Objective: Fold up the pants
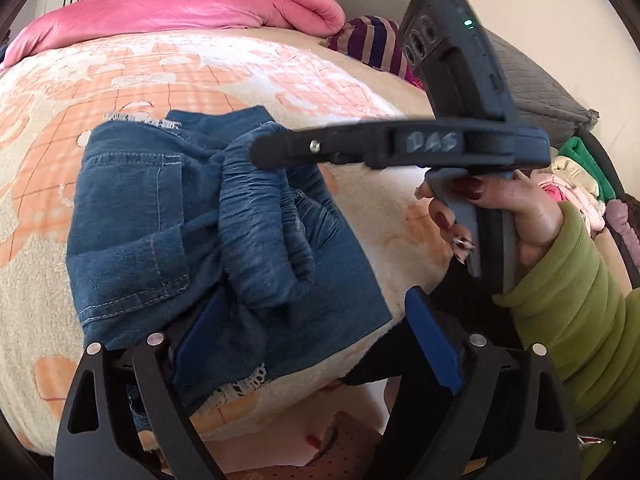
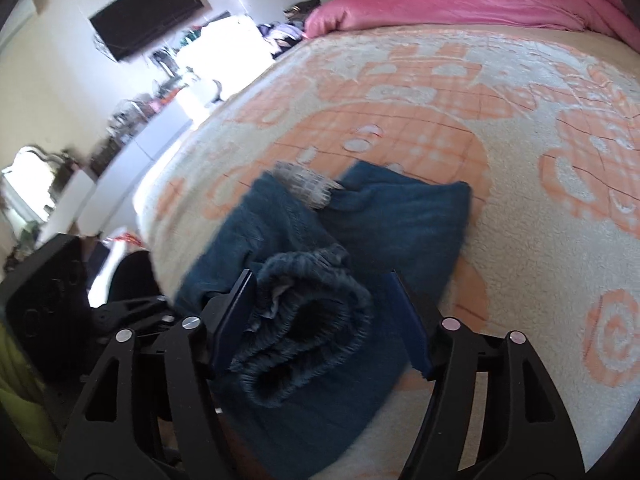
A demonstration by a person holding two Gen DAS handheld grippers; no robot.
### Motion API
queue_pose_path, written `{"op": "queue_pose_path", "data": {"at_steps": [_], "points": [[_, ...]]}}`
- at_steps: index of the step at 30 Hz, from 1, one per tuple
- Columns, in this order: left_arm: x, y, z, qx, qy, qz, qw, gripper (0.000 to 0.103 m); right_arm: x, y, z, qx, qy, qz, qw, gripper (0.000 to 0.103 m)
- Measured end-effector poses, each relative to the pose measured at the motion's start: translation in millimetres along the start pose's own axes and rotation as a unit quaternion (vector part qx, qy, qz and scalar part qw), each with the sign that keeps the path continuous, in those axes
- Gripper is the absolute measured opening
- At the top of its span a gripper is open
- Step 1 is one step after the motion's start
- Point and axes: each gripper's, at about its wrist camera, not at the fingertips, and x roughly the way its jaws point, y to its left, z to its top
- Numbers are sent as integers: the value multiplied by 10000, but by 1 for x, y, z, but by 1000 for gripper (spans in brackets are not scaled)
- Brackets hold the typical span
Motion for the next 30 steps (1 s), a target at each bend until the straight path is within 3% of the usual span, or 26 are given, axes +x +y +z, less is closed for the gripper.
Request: {"op": "queue_pose_path", "data": {"at_steps": [1, 6, 12, 15, 25, 30], "points": [[-1, -2, 0, 0, -27, -48, 10000, 89, 2, -3, -3, -47, 26, -182, 9998, 67], [-29, 8, 4, -161, -285, -168, 9993, 89, -21, -5, -10, 201, -354, 146, 9991, 68], [-63, 33, 9, -421, -607, 484, 9961, 90, -58, -3, -24, 338, -747, 57, 9966, 74], [-66, 45, 7, -598, -620, 553, 9948, 90, -67, 4, -34, 330, -793, -47, 9963, 75], [-75, 43, 7, -495, -689, 744, 9936, 96, -81, 42, -57, 64, -970, -251, 9949, 85], [-73, 54, 8, -577, -670, 905, 9920, 96, -81, 60, -64, -205, -974, -355, 9944, 85]]}}
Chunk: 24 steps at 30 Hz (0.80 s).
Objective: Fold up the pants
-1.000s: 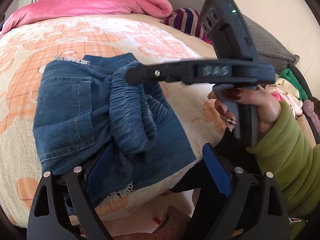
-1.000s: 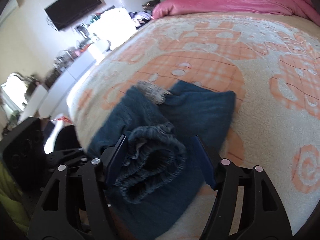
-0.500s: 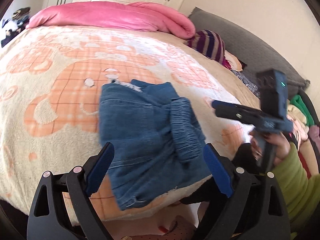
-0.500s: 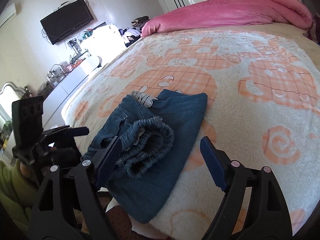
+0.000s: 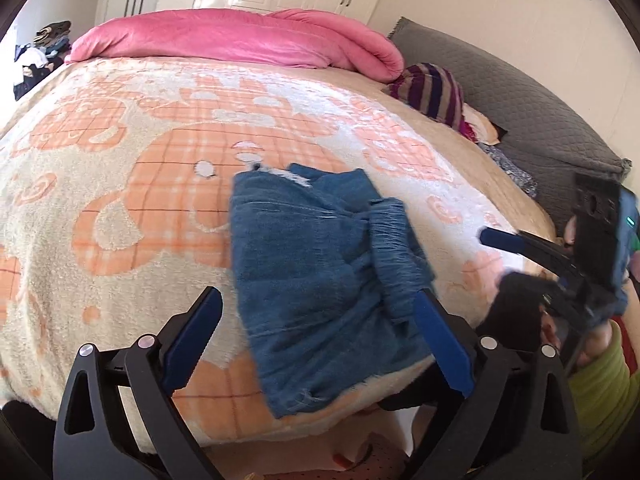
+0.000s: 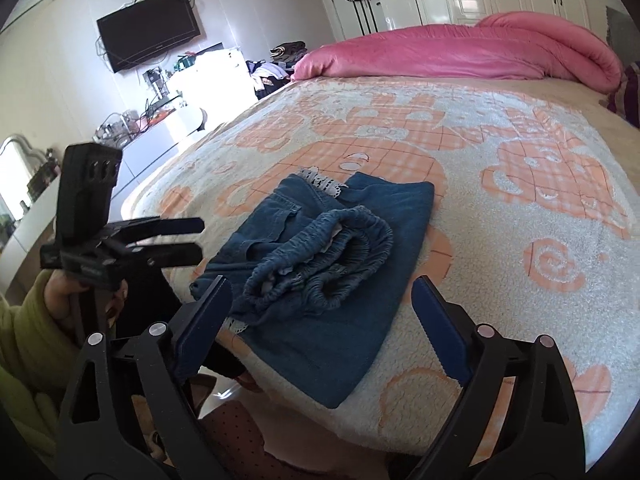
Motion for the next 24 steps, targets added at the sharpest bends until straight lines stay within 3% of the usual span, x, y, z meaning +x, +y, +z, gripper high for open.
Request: {"op": "queue_pose_path", "data": {"at_steps": [4, 9, 12, 15, 17, 19, 21, 24], "points": [[19, 21, 9, -237, 162, 251, 9993, 96, 8, -3, -8, 89, 152, -60, 9998, 85], [45, 38, 21, -682, 324, 86, 9971, 96, 14, -30, -6, 623, 117, -209, 9978, 85], [60, 38, 23, -631, 362, 215, 9971, 95, 19, -47, 2, 1010, 26, -186, 9947, 85], [70, 39, 18, -436, 400, 480, 9971, 96, 37, -58, 6, 1106, 262, -273, 9931, 85], [71, 42, 14, -414, 363, 470, 9974, 96, 51, -63, 5, 1110, 428, -274, 9925, 83], [71, 41, 14, -319, 351, 507, 9976, 96, 66, -67, 3, 1135, 592, -241, 9915, 69], [72, 41, 14, -282, 337, 503, 9978, 96, 75, -71, 0, 1233, 687, -77, 9900, 61], [71, 45, 14, -457, 244, 289, 9982, 94, 80, -73, 0, 1209, 711, -74, 9901, 60]]}}
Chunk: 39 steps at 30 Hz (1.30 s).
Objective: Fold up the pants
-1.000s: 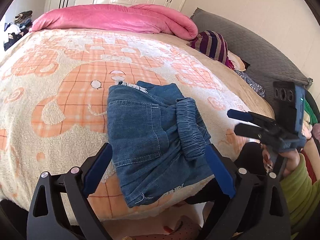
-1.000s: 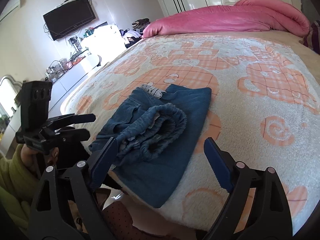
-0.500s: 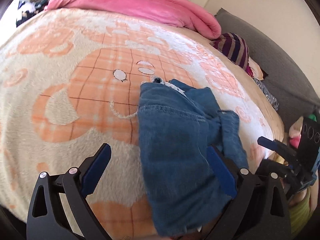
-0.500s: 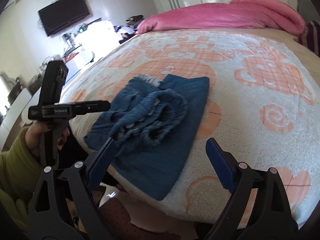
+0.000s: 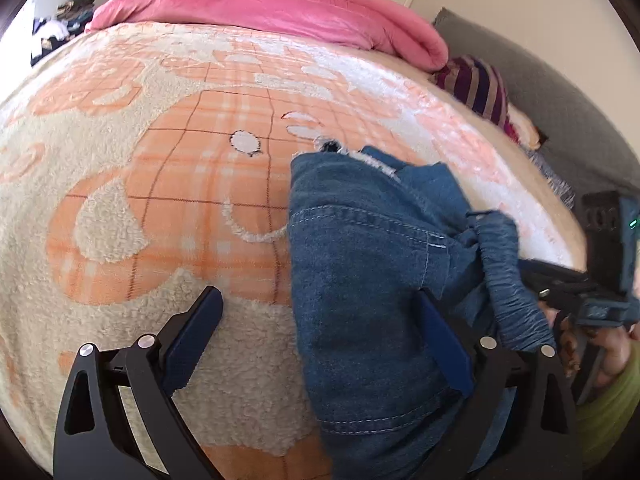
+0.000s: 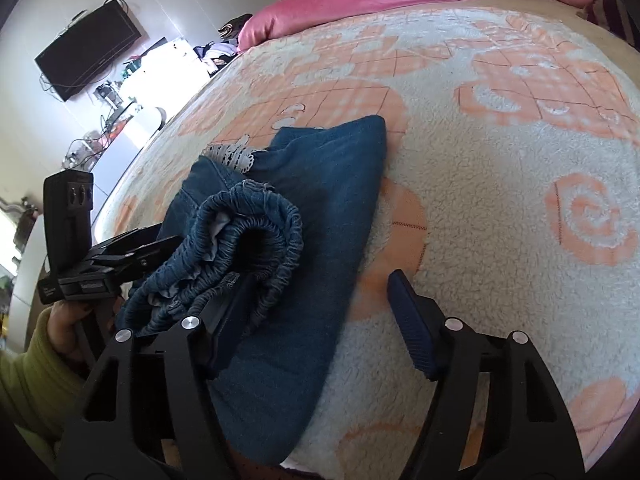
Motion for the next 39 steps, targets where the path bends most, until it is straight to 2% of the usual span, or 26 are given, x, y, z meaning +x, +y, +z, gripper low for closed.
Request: {"op": "queue_pose_path", "data": {"at_steps": [2, 3, 4, 5, 8, 10, 11, 13, 16, 20, 28, 32, 34, 37, 39], "points": [[1, -1, 0, -91, -16, -134, 9999, 94, 1, 1, 2, -30, 31, 42, 10000, 60], [2, -3, 1, -112, -23, -274, 9996, 88, 3, 1, 4, -49, 51, 65, 10000, 59], [3, -5, 2, -133, -15, -382, 9992, 78, 5, 2, 6, -50, 54, 142, 9999, 57], [4, -7, 2, -143, -8, -460, 9988, 74, 7, 2, 8, -38, 66, 235, 9997, 55], [10, -14, 2, -58, 38, -506, 9987, 65, 18, 2, 14, -79, 171, 464, 9987, 40], [11, -14, 3, -75, 54, -501, 9987, 56, 22, 2, 16, -39, 183, 654, 9977, 24], [10, -14, 3, -100, 56, -507, 9987, 54, 21, 5, 16, -79, 136, 673, 9976, 20], [5, -16, 6, -31, 26, -514, 9987, 39, 14, 15, 16, -362, -5, 514, 9980, 9], [-4, -21, 11, 34, -80, -587, 9982, 35, 2, 27, 21, -610, -245, 457, 9968, 8], [-13, -27, 28, 136, -268, -646, 9975, 34, -3, 40, 39, -830, -403, 425, 9948, 8], [-10, -18, 82, 220, -642, -462, 9966, 34, 8, 35, 90, -709, -764, 409, 9937, 8], [13, -7, 89, 126, -446, -321, 9984, 34, 31, 25, 98, -536, -586, 226, 9966, 8], [28, 1, 85, 52, -259, -152, 9995, 35, 49, 14, 96, -357, -284, -9, 9990, 10], [41, 11, 76, -41, -118, 64, 9999, 47, 61, 5, 87, -237, -100, -236, 9994, 19], [44, 18, 72, -188, -91, 13, 9998, 51, 63, -3, 83, -74, -86, -198, 9997, 20]]}}
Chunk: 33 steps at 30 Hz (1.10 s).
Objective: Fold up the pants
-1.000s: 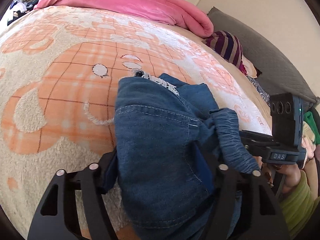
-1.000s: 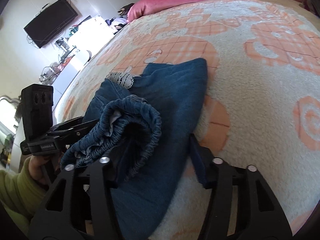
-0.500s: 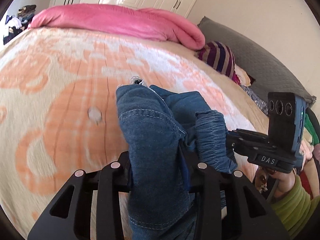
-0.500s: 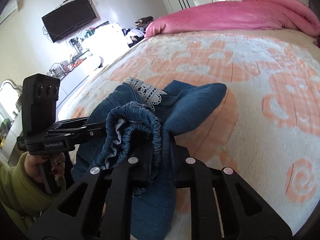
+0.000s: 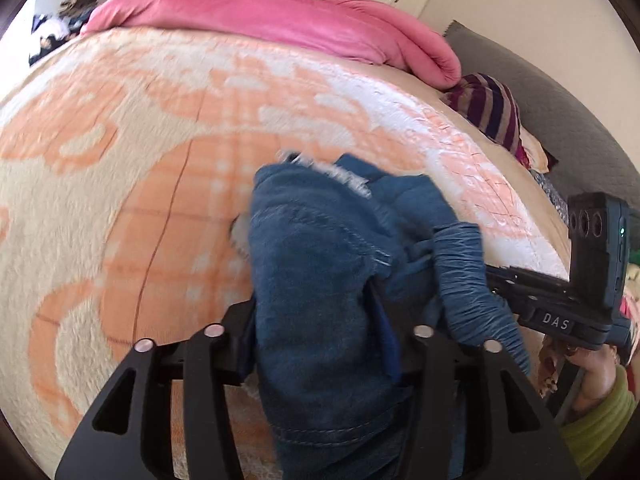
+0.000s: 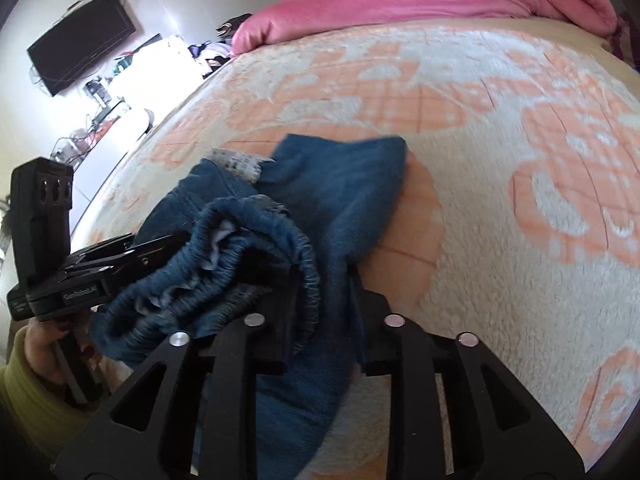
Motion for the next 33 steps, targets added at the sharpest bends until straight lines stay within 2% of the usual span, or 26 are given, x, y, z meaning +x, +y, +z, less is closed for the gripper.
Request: {"op": "queue_pose_path", "data": {"at_steps": [3, 4, 5, 7, 9, 11, 13, 16, 20, 24, 27, 30, 33], "points": [[-1, 2, 2, -36, -18, -11, 10000, 53, -4, 1, 0, 33, -10, -109, 9999, 29], [-5, 2, 3, -33, -64, -13, 10000, 53, -8, 5, -1, -16, -53, -197, 9998, 39], [-9, 1, 3, -32, -118, -33, 9999, 54, -14, 7, -1, -54, -130, -236, 9996, 45], [-24, -2, 1, -39, -269, -105, 9996, 68, -32, 15, -5, -134, -389, -300, 9987, 63], [-38, -6, -2, -15, -396, -115, 9992, 74, -52, 23, -10, -204, -693, -431, 9965, 77], [-58, -9, -6, 22, -559, -168, 9983, 81, -74, 34, -19, -326, -968, -533, 9933, 84], [-79, -14, -14, 89, -728, -158, 9972, 94, -91, 44, -28, -458, -1158, -684, 9899, 93], [-106, -18, -31, 154, -913, -176, 9955, 99, -111, 59, -46, -672, -1369, -875, 9844, 94], [-128, -14, -61, 99, -997, -16, 9950, 99, -118, 71, -76, -845, -1384, -1134, 9802, 94], [-129, -13, -93, 154, -789, 231, 9965, 99, -114, 72, -102, -748, -1343, -1234, 9804, 94], [-128, -13, -111, 67, -817, 298, 9962, 99, -103, 69, -113, -528, -1270, -1293, 9820, 94], [-121, -13, -120, 88, -723, 359, 9967, 99, -92, 68, -119, -411, -1014, -1301, 9854, 94], [-114, -13, -123, 144, -609, 586, 9963, 99, -92, 69, -120, -490, -1081, -1485, 9818, 94]]}}
